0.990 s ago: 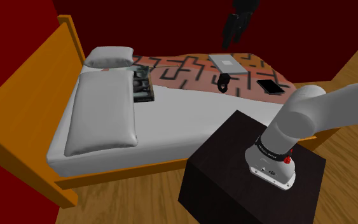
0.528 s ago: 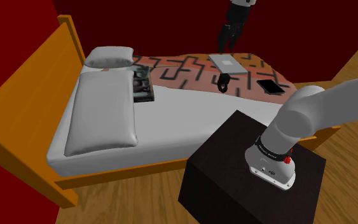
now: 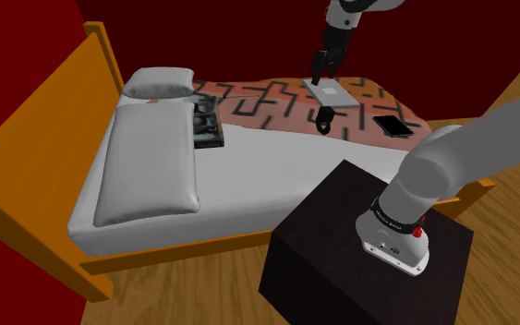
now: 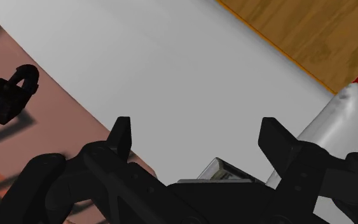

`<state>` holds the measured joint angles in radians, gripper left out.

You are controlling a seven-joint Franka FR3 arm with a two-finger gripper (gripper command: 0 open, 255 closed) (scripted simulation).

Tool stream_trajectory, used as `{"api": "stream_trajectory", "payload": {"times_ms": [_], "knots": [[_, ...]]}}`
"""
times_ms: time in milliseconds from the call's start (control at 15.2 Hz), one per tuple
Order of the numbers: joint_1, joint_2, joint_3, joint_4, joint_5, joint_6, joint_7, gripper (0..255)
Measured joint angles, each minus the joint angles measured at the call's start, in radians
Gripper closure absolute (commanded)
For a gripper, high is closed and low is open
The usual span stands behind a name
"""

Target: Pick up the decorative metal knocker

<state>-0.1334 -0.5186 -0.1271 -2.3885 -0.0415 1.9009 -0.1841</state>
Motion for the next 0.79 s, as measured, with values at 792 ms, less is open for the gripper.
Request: {"api": "stream_trajectory", "payload": {"times_ms": [792], "knots": [[-0.065, 0.379, -0.147, 0.121, 0.018, 0.244, -0.131, 0]]}}
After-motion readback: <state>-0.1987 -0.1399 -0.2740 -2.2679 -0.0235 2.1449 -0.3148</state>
